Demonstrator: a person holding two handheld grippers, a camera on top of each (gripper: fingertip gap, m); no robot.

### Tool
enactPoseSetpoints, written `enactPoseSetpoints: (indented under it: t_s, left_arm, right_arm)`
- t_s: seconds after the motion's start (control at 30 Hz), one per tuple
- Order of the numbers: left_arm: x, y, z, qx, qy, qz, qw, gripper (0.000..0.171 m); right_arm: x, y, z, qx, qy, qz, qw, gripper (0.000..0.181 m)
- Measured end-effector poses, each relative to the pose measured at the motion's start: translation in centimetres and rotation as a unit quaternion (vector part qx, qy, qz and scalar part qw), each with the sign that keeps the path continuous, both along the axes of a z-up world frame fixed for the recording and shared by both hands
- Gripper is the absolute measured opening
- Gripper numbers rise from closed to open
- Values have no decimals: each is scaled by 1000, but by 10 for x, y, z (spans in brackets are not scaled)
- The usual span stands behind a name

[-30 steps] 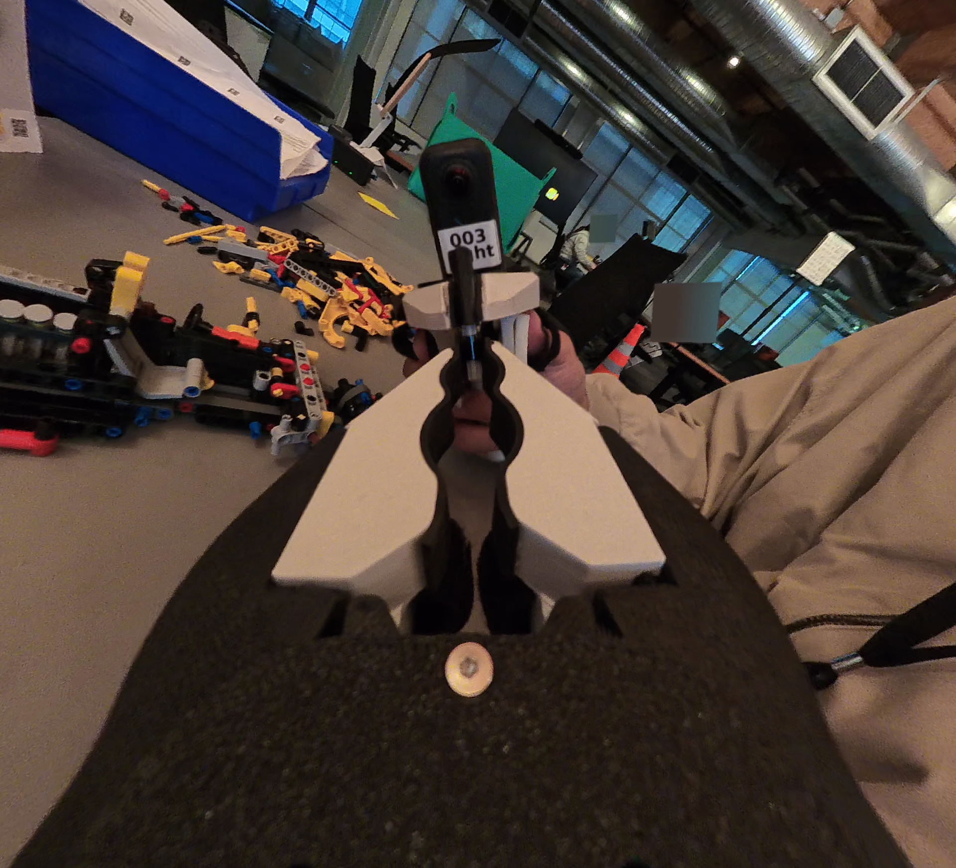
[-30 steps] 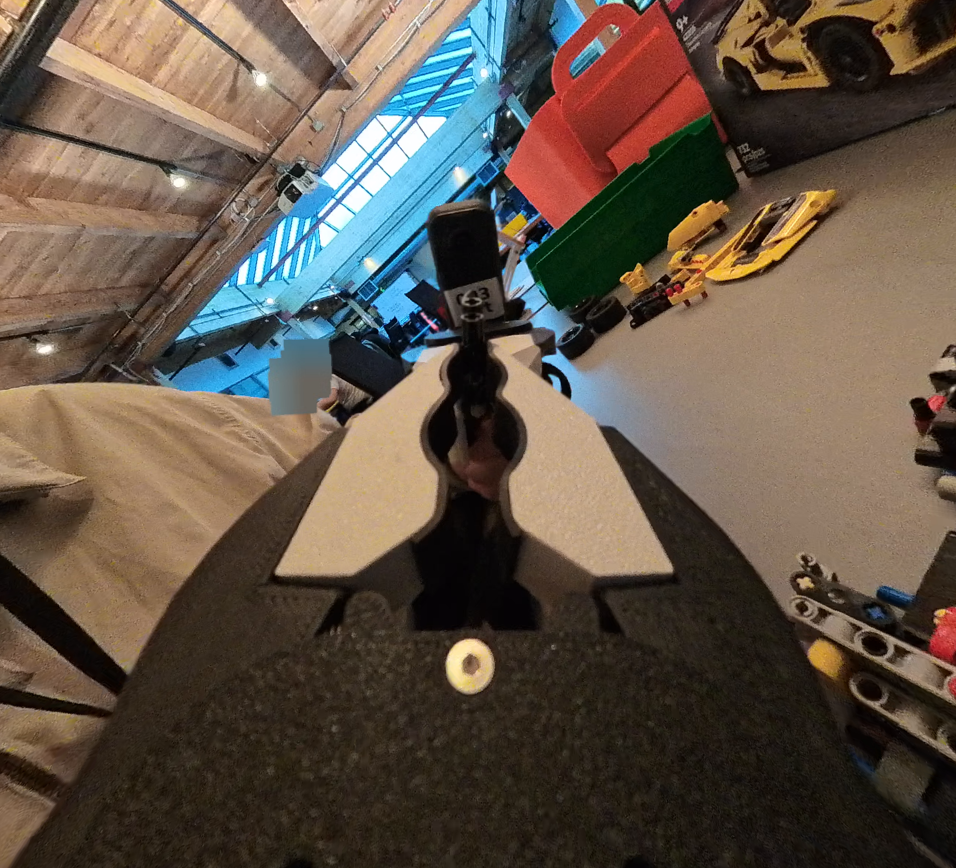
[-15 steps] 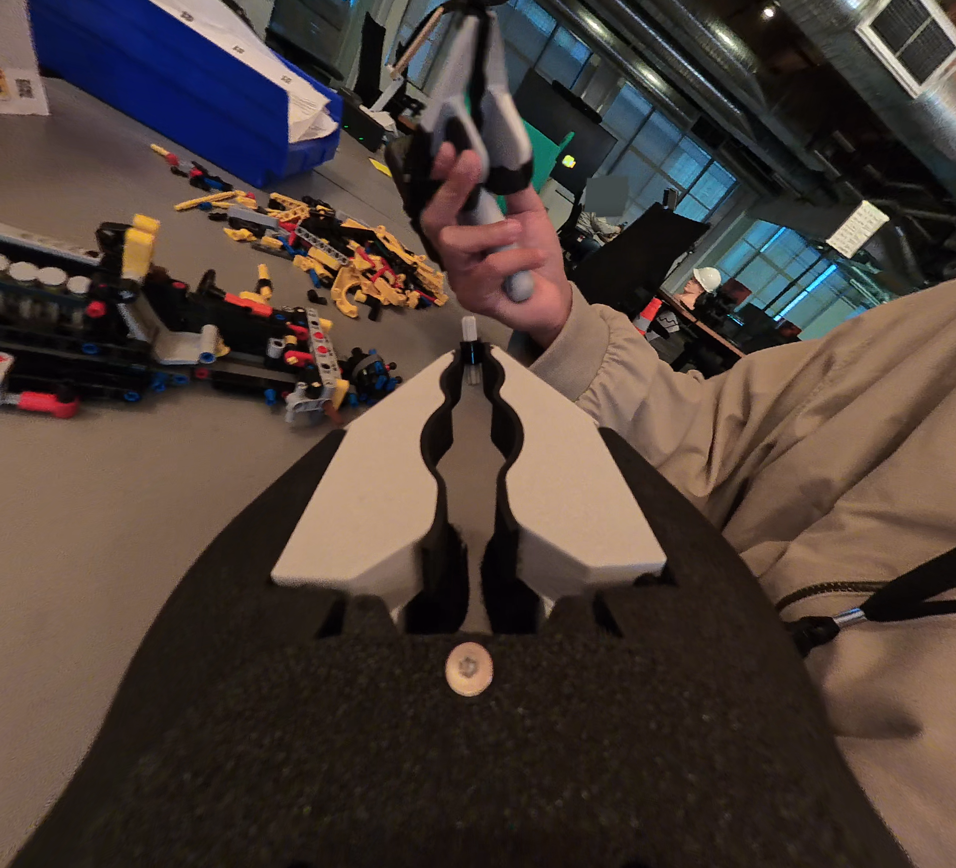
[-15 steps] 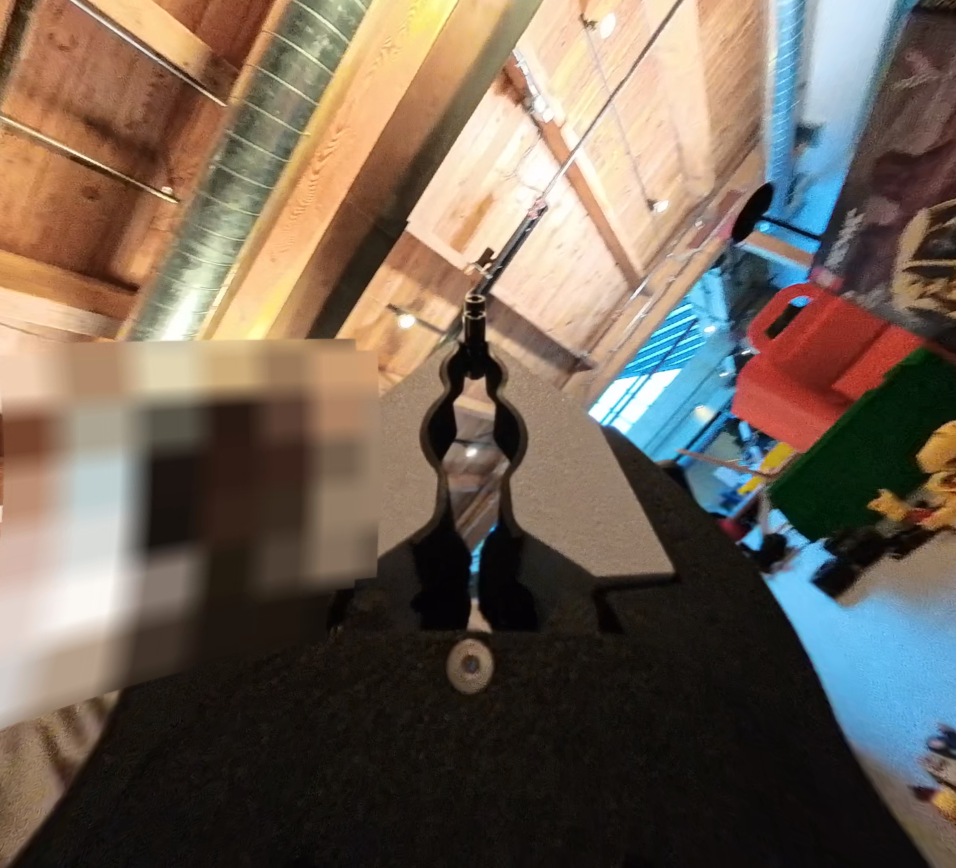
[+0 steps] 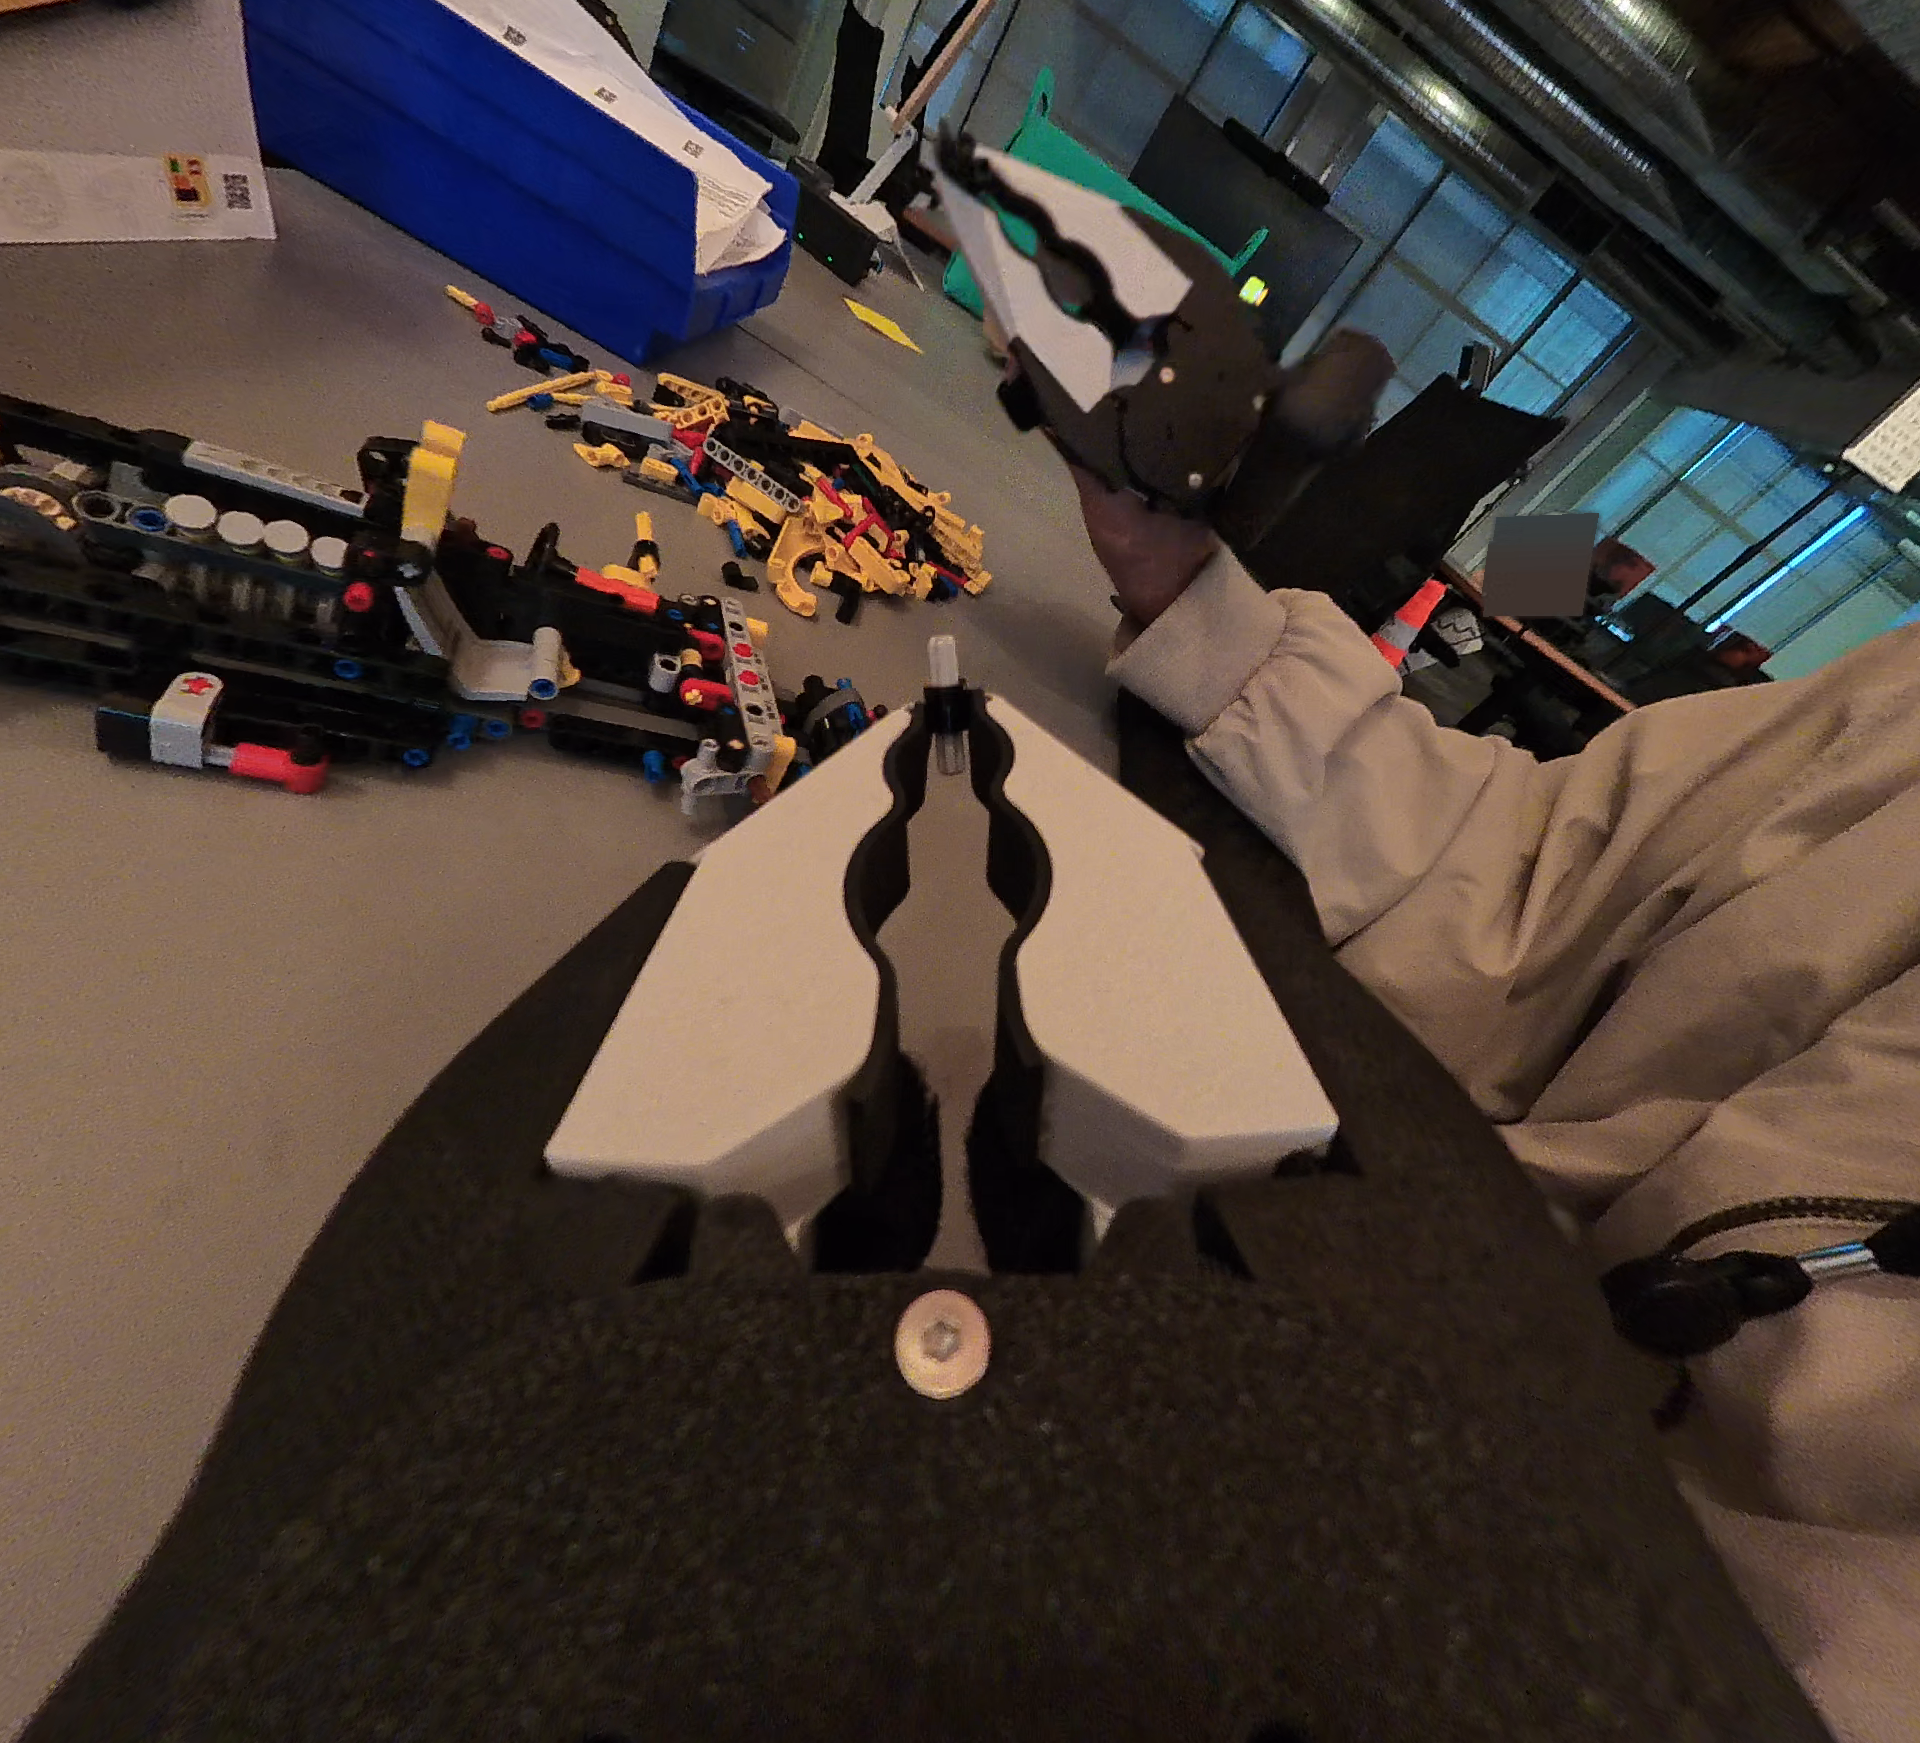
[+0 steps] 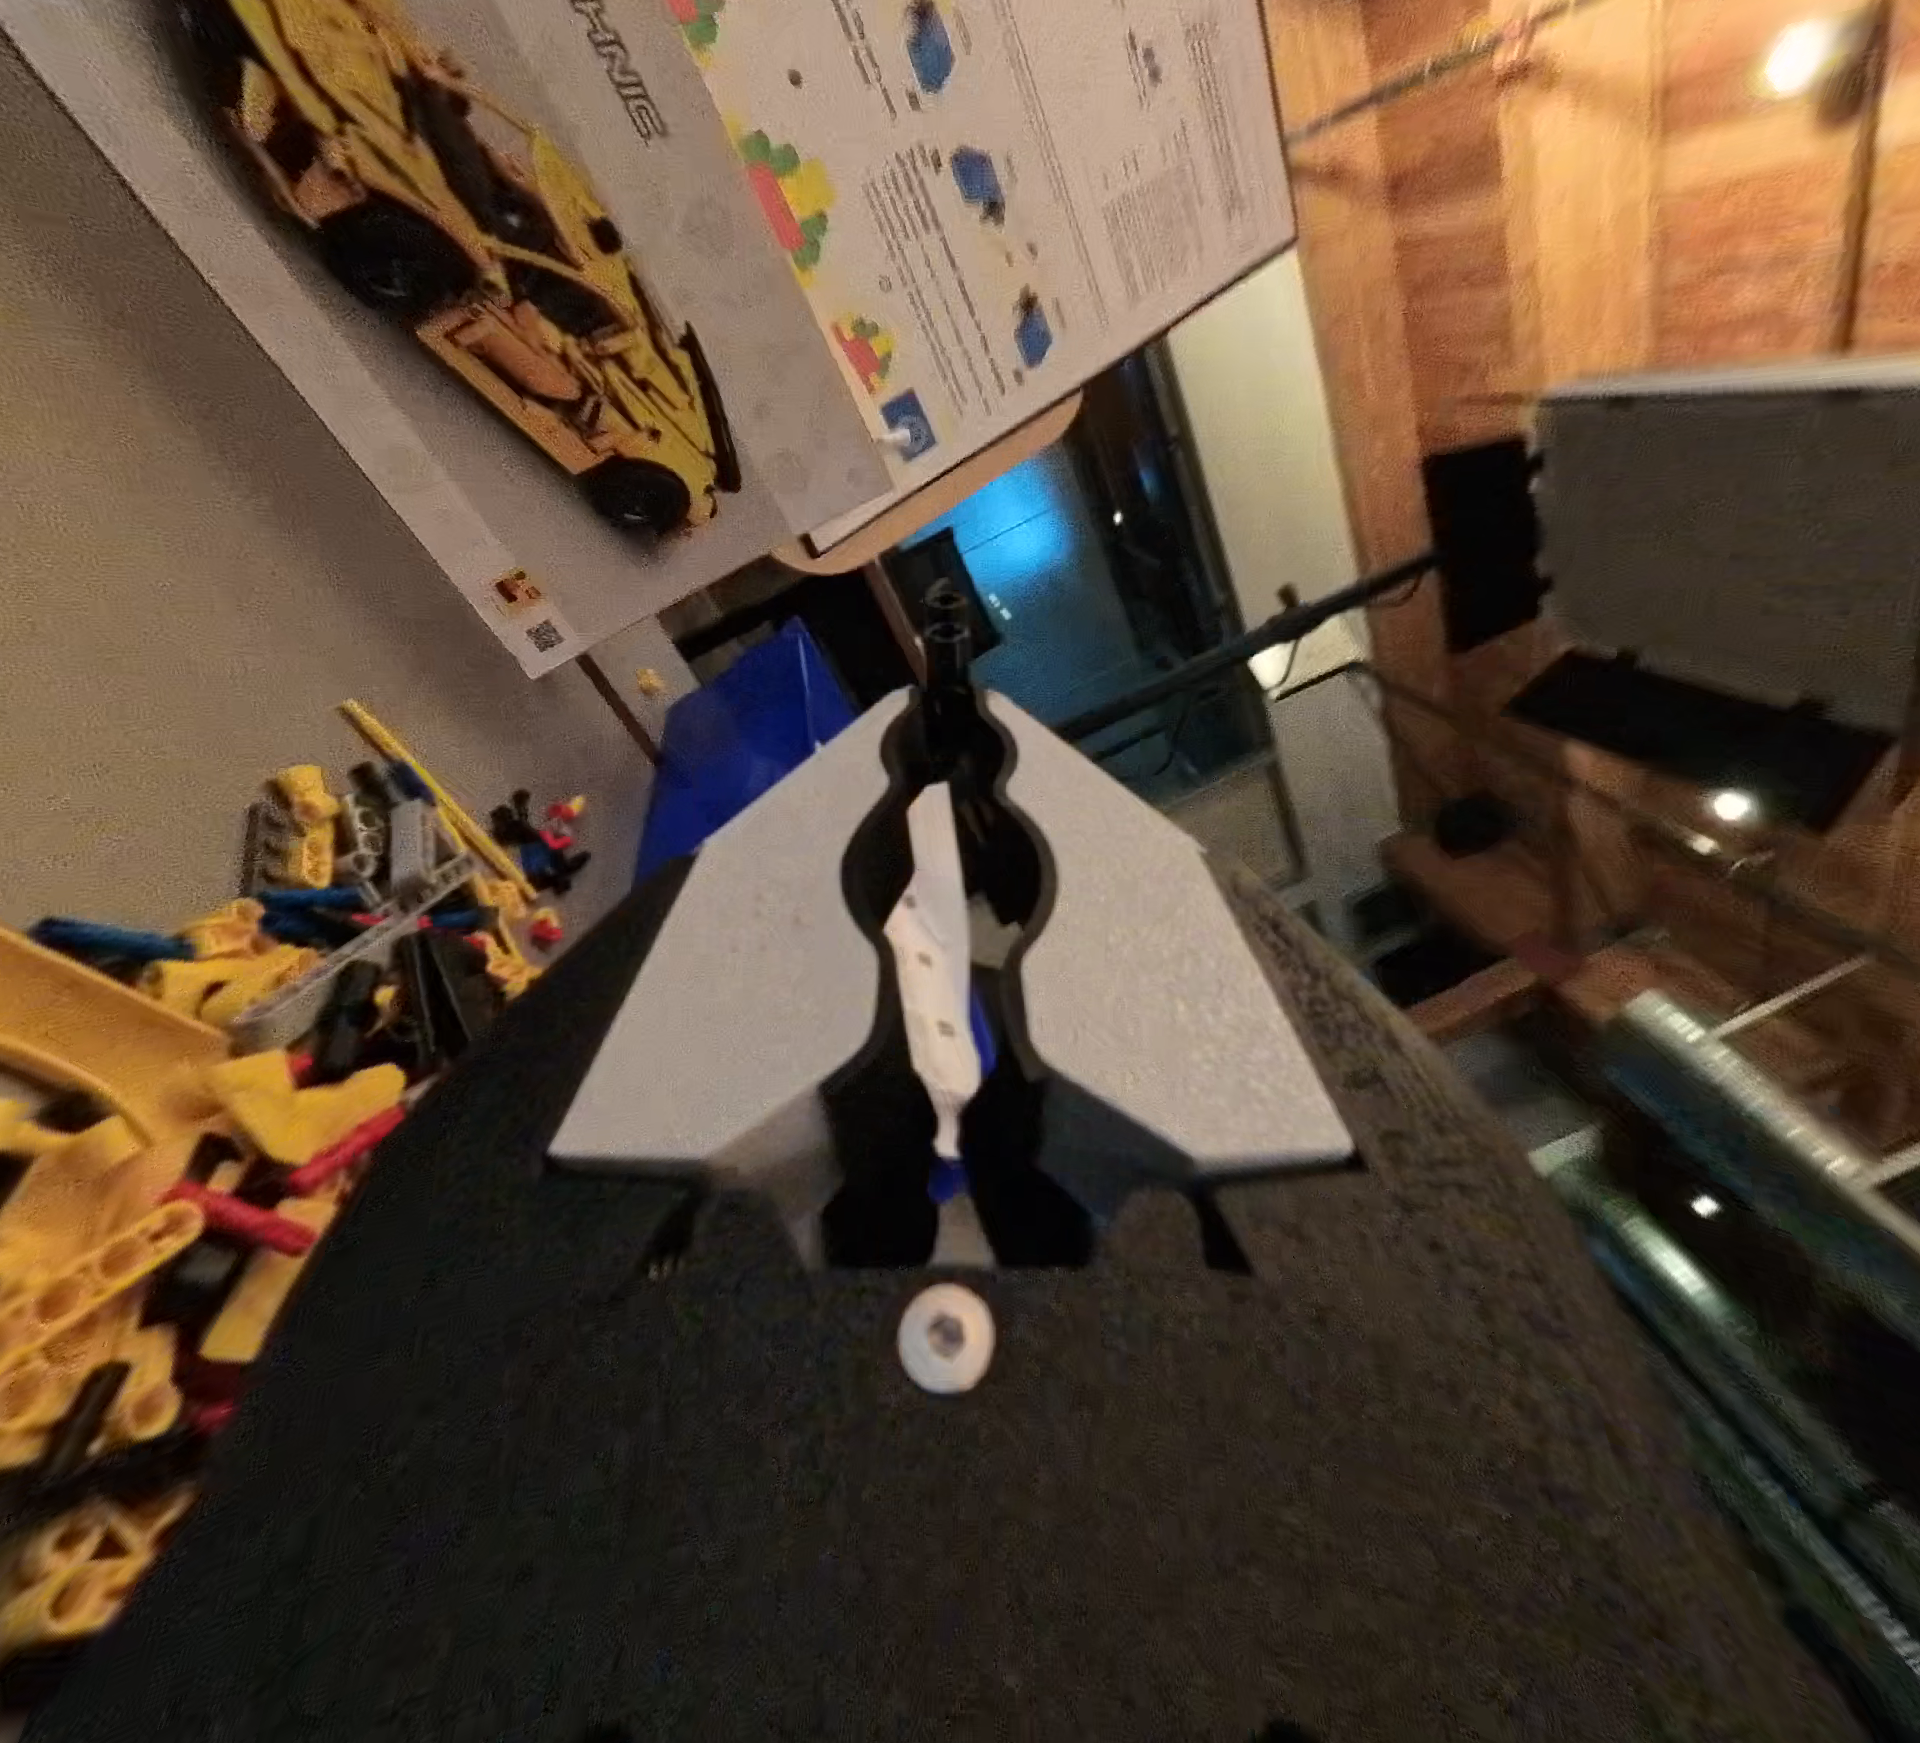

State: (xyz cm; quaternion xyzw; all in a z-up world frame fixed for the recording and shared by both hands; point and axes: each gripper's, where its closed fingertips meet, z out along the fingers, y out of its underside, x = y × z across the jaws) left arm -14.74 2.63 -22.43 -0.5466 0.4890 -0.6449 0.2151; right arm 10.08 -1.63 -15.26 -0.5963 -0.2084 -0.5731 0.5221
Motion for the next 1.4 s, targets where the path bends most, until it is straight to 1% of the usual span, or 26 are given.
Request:
enactPoseSetpoints:
  t_s: [0.07, 0.1, 0.17, 0.33, 0.5, 0.53, 0.57, 0.6, 0.63, 0.67, 0.7, 0.73, 0.77, 0.8, 0.83, 0.87, 0.9, 0.97, 1.0, 1.03, 1.07, 1.13, 1.2, 1.27, 1.33, 1.4]
  left_arm:
    - [0, -2, -2, 8, 3, -2, 1000, 7]
    - [0, -2, -1, 7, 2, -2, 1000, 7]
    - [0, -1, 0, 0, 0, 0, 1000, 7]
    - [0, 2, 1, -9, -1, 4, 1000, 7]
    - [2, -1, -6, 15, 16, 4, 1000, 7]
    - [3, -1, -10, 23, 24, 7, 999, 7]
    - [5, 1, -15, 32, 36, 13, 999, 7]
    - [6, 5, -23, 44, 56, 25, 997, 7]
    - [8, 11, -34, 63, 87, 42, 993, 7]
    - [7, 18, -48, 93, 121, 57, 987, 7]
    - [6, 22, -60, 131, 151, 64, 978, 7]
    - [4, 24, -68, 171, 170, 65, 968, 7]
    - [3, 22, -74, 204, 182, 58, 960, 7]
    - [1, 16, -79, 226, 189, 45, 955, 7]
    - [1, 9, -82, 237, 193, 28, 952, 7]
    - [0, 1, -85, 243, 196, 14, 950, 7]
    - [0, -3, -87, 247, 198, 6, 949, 7]
    - [0, -9, -88, 248, 198, -9, 948, 11]
    - [0, -11, -89, 245, 202, -17, 948, 14]
    - [0, -13, -90, 238, 205, -23, 949, 21]
    - [0, -16, -88, 226, 201, -29, 953, 26]
    - [1, -19, -76, 192, 176, -32, 965, 28]
    - [5, -20, -47, 131, 113, -26, 985, 28]
    - [4, -23, -12, 45, 40, -38, 997, 27]
    - [1, -25, 6, -4, 6, -58, 998, 23]
    - [-1, -28, 9, -15, -5, -68, 998, 18]
  right_arm:
    - [-19, 3, 4, -11, -47, 9, 999, 6]
    - [-28, 3, 10, 0, -68, 19, 998, 6]
    - [-39, 0, 22, 24, -124, 14, 992, 6]
    - [-56, 0, 23, 36, -169, 23, 985, 6]
    - [-62, 3, 21, 37, -159, 41, 986, 6]
    - [-72, 5, 18, 32, -156, 67, 985, 6]
    - [-86, 11, 8, 16, -121, 116, 986, 6]
    - [-104, 20, -8, -10, -46, 182, 982, 6]
    - [-125, 29, -27, -49, 74, 255, 963, 6]
    - [-150, 35, -47, -98, 224, 327, 913, 6]
    - [-176, 35, -61, -146, 367, 389, 832, 6]
    - [-197, 33, -66, -183, 485, 428, 741, 6]
    - [-210, 32, -67, -217, 573, 440, 657, 6]
    - [-220, 31, -66, -248, 629, 447, 586, 6]
    - [-225, 30, -62, -259, 670, 453, 528, 6]
    - [-229, 29, -58, -255, 693, 465, 489, 6]
    - [-234, 26, -59, -267, 707, 467, 458, 6]
    - [-238, 22, -62, -286, 725, 461, 425, 6]
    - [-240, 21, -59, -285, 733, 466, 405, 6]
    - [-240, 20, -59, -287, 741, 465, 391, 5]
    - [-239, 21, -61, -289, 743, 460, 391, 5]
    - [-238, 21, -61, -288, 738, 462, 398, 6]
    - [-243, 17, -59, -294, 732, 471, 395, 5]
    - [-250, 14, -62, -311, 728, 472, 388, 6]
    - [-258, 12, -64, -321, 722, 473, 390, 6]
    - [-260, 12, -62, -319, 719, 478, 391, 6]
